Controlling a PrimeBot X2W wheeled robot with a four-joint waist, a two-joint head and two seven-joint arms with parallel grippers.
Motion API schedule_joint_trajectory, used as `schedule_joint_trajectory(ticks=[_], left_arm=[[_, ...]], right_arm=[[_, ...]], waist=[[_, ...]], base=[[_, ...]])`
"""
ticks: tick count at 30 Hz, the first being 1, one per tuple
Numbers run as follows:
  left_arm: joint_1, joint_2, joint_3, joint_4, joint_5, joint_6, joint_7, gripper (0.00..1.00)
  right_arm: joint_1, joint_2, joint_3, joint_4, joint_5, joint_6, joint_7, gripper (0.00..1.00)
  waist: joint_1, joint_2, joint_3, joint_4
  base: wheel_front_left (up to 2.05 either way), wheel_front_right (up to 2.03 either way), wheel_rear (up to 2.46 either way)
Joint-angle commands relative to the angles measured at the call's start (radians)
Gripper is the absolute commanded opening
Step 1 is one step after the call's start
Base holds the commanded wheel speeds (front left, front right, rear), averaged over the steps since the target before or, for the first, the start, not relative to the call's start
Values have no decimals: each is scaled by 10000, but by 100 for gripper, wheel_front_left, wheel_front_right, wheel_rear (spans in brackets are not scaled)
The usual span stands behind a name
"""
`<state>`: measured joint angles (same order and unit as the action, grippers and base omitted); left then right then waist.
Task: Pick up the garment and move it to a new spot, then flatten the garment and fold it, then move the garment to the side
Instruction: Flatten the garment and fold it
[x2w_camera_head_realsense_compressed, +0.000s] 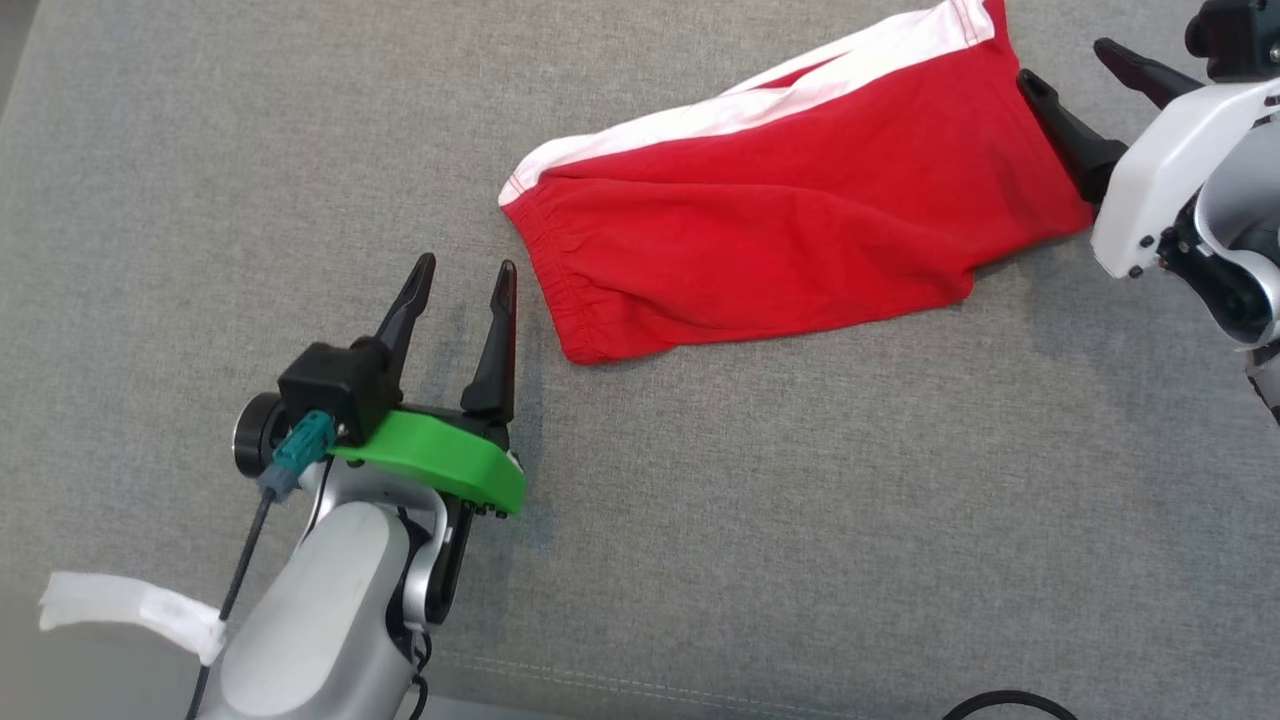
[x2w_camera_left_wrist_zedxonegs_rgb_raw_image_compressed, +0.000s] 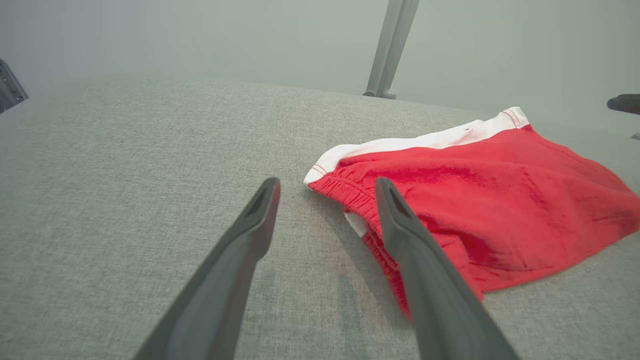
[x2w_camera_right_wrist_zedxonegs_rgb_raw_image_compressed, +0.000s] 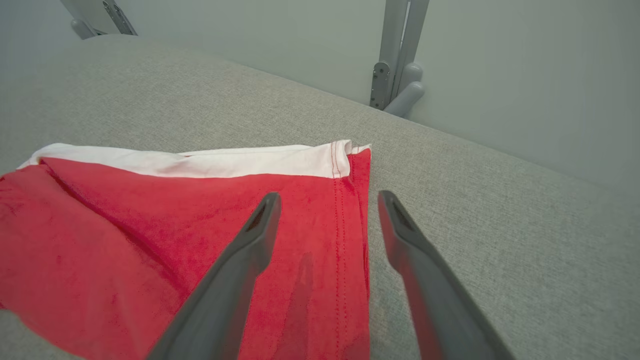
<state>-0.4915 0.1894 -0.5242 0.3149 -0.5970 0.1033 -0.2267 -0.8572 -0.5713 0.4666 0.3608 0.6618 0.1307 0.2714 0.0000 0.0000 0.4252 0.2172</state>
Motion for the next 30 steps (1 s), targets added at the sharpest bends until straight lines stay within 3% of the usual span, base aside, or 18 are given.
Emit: schedule_joint_trajectory(ticks=[1,4,10,18,19,20,24,26,30], left_arm=[[391,239,-93,-447,397,212,-136,100],[746,495,-171,-855,834,372,-268,100],[961,313,-91,-1024,1236,278,-387,100],[1118,-487,197,-883,2117,-263,-390,100],[1201,-562,259,-841,2204,-354,-389,100],[1290,-622,321,-800,2288,-427,-388,100],[1876,-669,586,-575,2672,-716,-383,100],[2391,-683,854,-391,2817,-845,-383,100],[2947,-819,1171,-270,2964,-834,-384,100]], right_arm=[[325,-21,-263,119,-341,-3,115,100],[473,257,-752,594,-855,-1,137,100],[421,847,-1529,1789,-1498,-4,141,100],[140,1766,-2326,3919,-2002,3,210,100],[236,1970,-2290,4041,-1768,16,277,9],[270,2096,-2198,4058,-1486,32,323,0],[632,2021,-2132,4272,-442,5,620,0],[878,1701,-2417,4479,202,-18,704,0],[972,739,-2996,5043,356,-35,714,0]], waist=[[0,0,-563,-73],[0,0,-336,228],[0,0,165,847],[0,0,406,1438],[0,0,319,1426],[0,0,212,1391],[0,0,-451,1029],[0,0,-1043,726],[0,0,-1508,448]], base=[[0,0,0],[0,0,0],[0,0,0],[0,0,0],[0,0,0],[0,0,0],[0,0,0],[0,0,0],[0,0,0]])
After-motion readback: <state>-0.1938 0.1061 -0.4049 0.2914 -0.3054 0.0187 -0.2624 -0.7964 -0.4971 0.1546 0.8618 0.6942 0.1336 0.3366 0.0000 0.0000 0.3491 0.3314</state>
